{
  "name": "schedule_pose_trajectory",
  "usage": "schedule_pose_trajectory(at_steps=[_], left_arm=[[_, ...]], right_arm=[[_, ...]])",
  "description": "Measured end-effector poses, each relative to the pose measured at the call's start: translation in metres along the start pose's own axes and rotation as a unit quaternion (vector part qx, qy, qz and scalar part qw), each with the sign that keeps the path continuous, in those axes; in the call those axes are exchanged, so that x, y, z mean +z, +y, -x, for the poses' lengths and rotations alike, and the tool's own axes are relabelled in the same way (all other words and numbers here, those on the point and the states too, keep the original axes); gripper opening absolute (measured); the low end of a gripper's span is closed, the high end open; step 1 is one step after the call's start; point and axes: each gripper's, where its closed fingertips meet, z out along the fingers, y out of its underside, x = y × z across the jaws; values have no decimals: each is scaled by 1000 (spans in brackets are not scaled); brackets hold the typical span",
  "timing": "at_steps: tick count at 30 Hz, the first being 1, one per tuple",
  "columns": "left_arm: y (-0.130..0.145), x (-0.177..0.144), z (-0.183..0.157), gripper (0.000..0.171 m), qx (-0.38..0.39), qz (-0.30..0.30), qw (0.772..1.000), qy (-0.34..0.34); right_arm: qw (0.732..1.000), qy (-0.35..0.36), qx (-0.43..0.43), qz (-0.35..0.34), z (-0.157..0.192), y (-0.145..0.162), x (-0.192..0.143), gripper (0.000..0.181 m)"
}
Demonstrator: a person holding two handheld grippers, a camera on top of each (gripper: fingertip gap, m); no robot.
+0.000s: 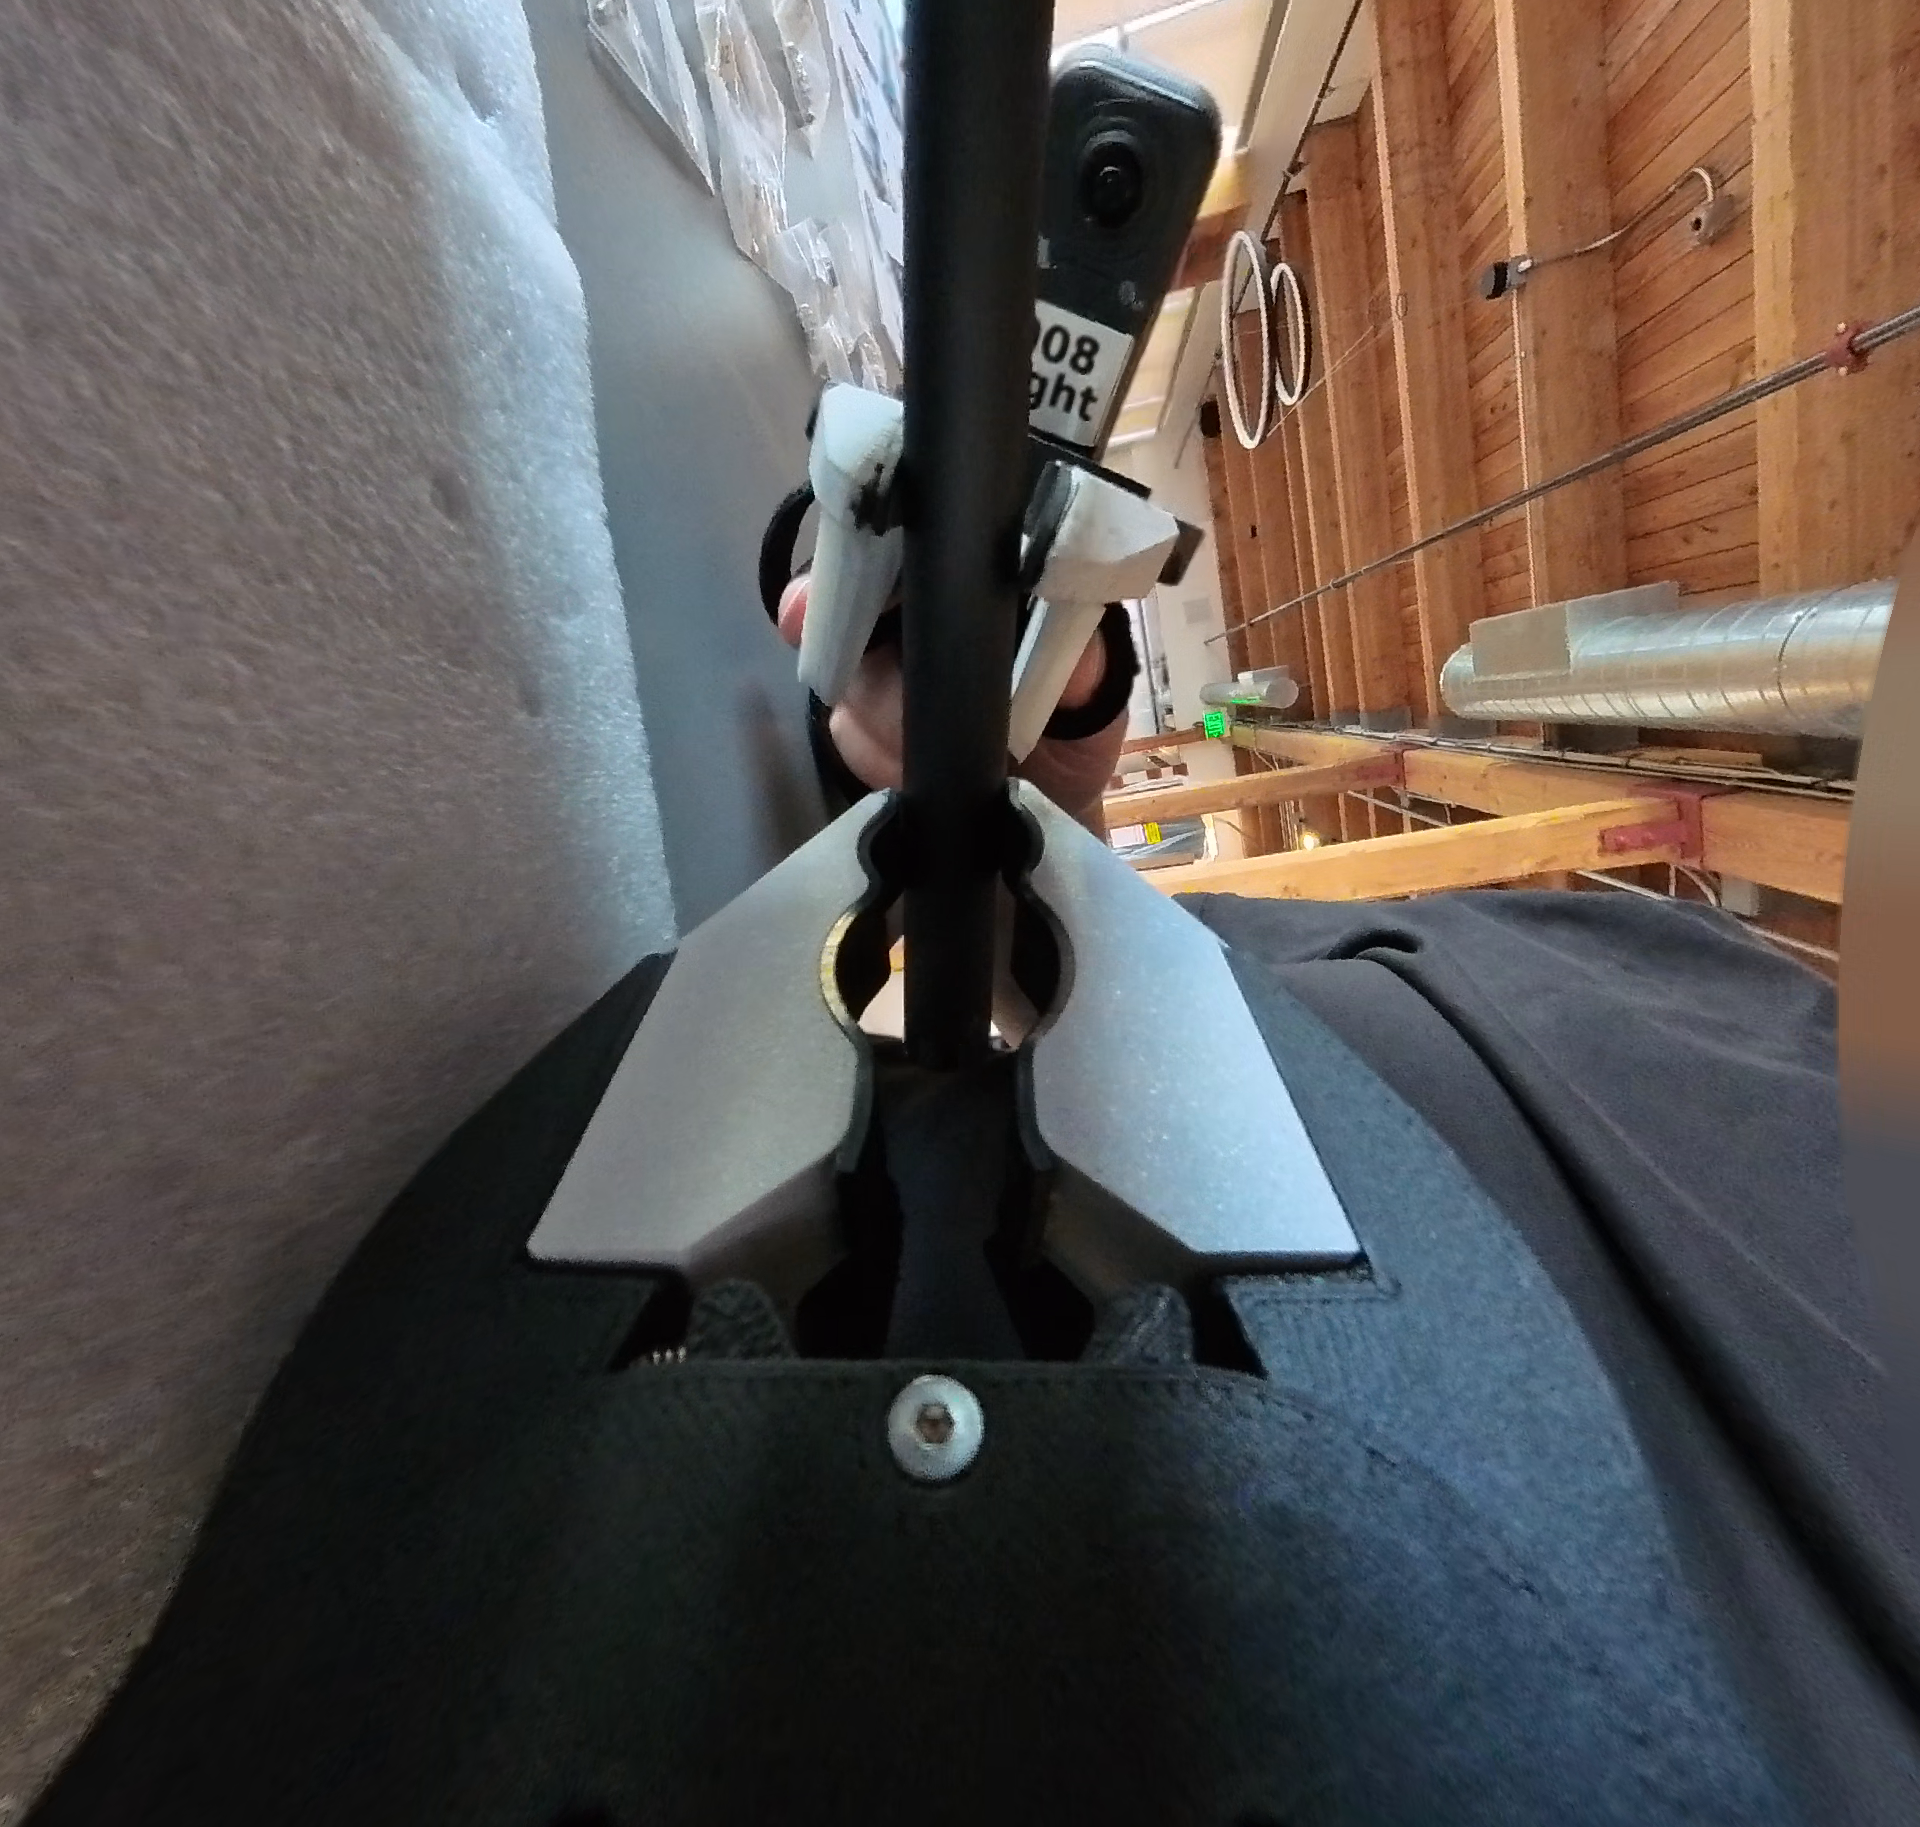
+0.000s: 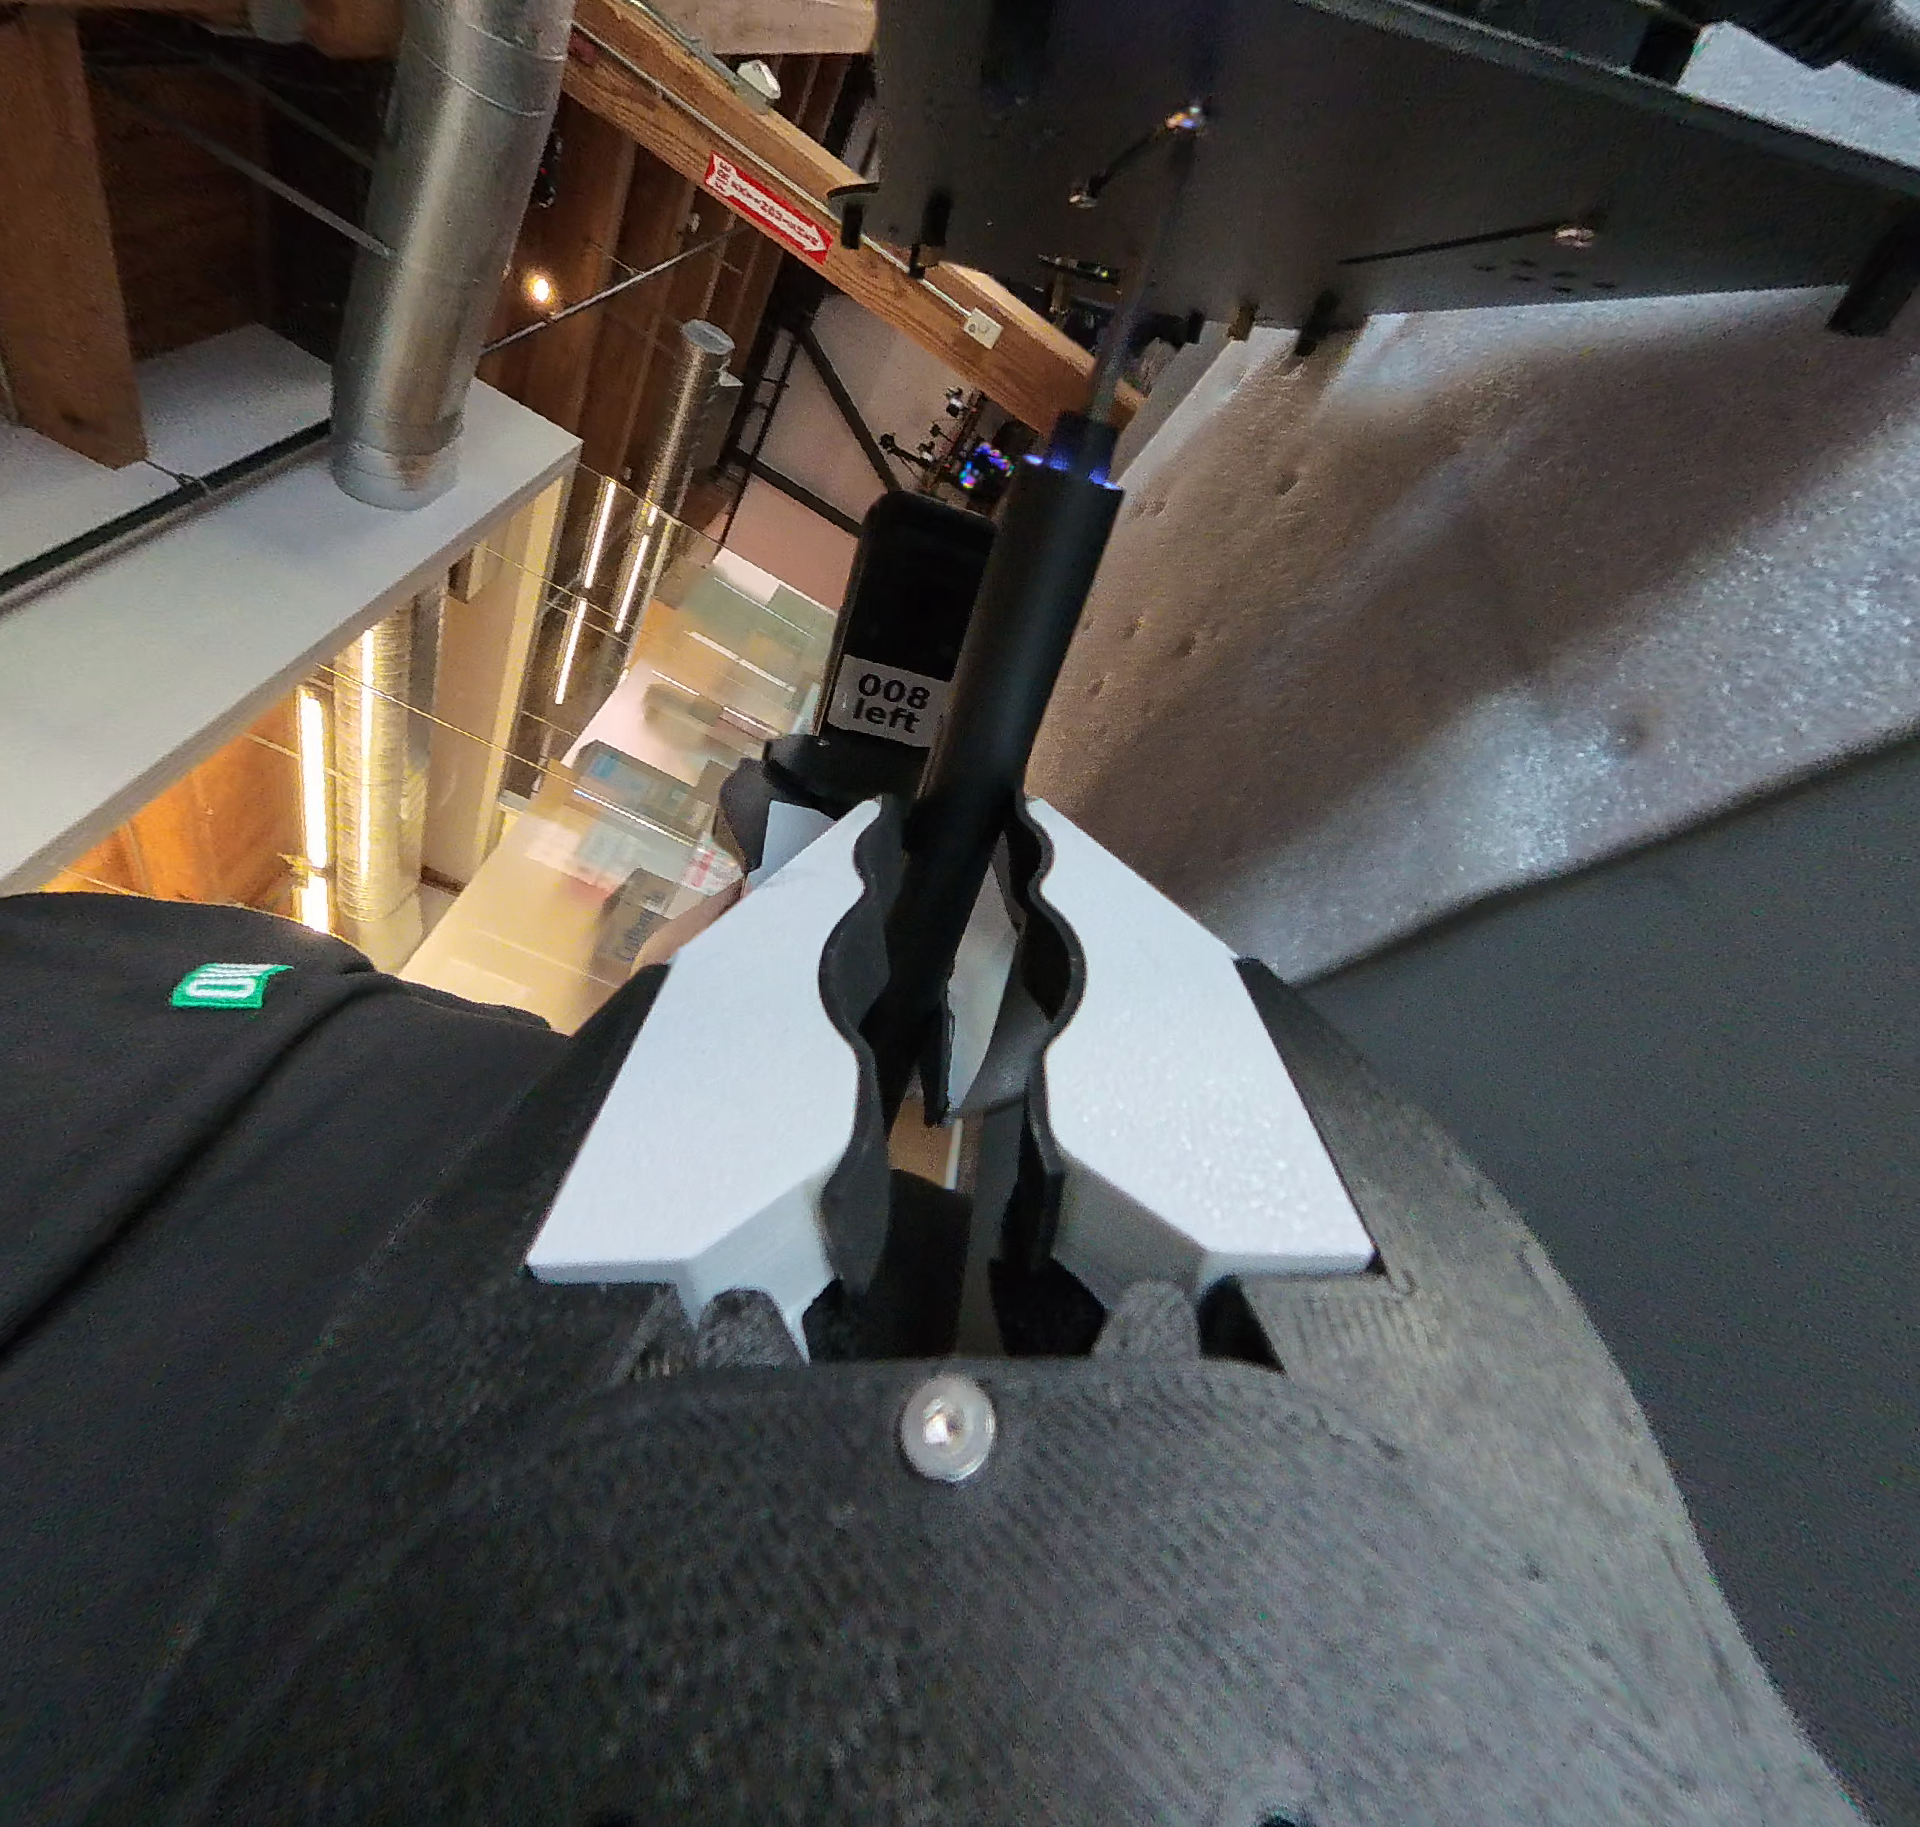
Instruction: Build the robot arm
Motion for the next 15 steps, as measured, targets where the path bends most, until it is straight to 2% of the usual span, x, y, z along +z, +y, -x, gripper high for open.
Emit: schedule_pose_trajectory(at_steps=[4, 8, 12, 15], left_arm=[[0, 0, 2, 16, 12, -1, 1000, -26], [0, -3, 7, 17, 24, 1, 998, -62], [-1, -8, 16, 17, 47, 5, 992, -119], [-2, -10, 18, 17, 57, 5, 988, -143]], right_arm=[[999, -22, 46, 2, 0, 0, 0, 17], [999, -15, 52, -4, -2, -1, 0, 18], [996, -7, 71, -59, -8, -16, -7, 19], [995, -9, 79, -62, -8, -17, -7, 20]])
